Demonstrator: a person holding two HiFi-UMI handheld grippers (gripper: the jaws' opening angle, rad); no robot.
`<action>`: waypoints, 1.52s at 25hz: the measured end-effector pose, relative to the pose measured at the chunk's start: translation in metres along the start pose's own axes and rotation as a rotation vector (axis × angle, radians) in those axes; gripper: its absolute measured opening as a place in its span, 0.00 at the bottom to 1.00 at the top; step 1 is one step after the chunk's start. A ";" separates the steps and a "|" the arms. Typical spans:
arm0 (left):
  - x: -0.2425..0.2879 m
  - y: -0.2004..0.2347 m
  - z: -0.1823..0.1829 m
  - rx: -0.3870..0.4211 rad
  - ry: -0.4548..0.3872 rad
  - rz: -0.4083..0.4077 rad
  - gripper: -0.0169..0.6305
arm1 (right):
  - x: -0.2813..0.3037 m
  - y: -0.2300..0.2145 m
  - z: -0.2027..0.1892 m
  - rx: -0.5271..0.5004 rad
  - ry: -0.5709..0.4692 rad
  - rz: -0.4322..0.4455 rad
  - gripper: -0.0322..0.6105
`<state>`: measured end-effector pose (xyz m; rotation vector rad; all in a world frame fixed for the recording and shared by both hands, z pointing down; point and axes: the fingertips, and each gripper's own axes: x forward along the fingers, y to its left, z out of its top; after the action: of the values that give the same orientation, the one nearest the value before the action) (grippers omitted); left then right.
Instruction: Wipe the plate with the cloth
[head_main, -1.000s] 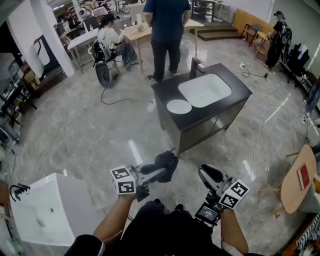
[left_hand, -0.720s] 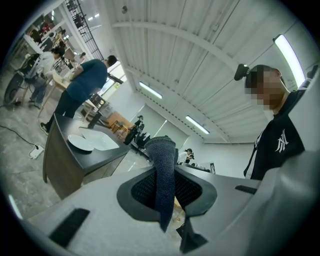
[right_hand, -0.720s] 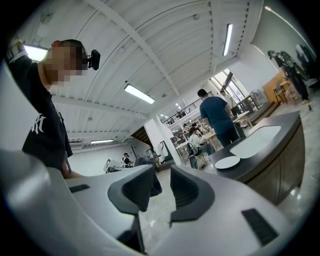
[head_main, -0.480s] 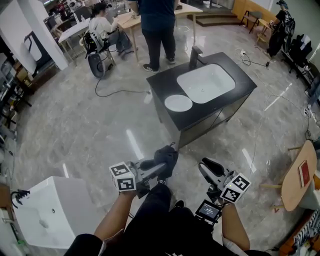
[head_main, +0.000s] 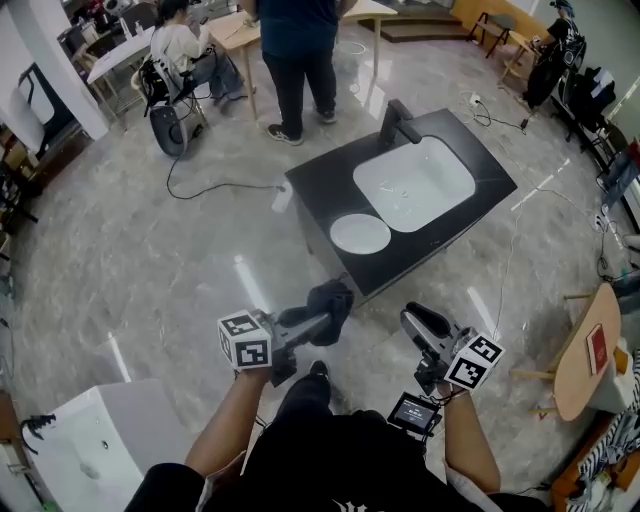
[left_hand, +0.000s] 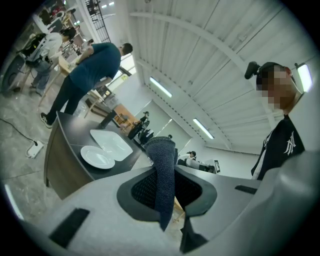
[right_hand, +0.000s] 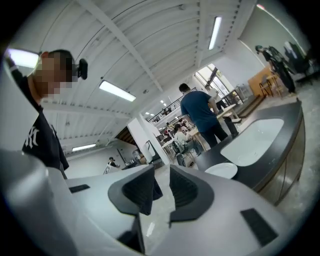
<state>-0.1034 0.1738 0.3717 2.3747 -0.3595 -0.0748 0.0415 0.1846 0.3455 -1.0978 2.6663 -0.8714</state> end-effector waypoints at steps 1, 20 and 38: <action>0.000 0.009 0.003 -0.017 0.007 0.002 0.11 | 0.007 -0.006 0.003 0.030 -0.006 -0.009 0.18; 0.099 0.131 0.035 -0.158 0.073 0.047 0.11 | 0.066 -0.171 0.010 0.193 0.163 -0.108 0.18; 0.188 0.246 0.032 -0.311 0.154 0.146 0.11 | 0.144 -0.330 -0.062 0.492 0.558 -0.107 0.21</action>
<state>0.0144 -0.0716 0.5227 2.0266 -0.4135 0.1120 0.1162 -0.0720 0.5939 -0.9798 2.5367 -1.9707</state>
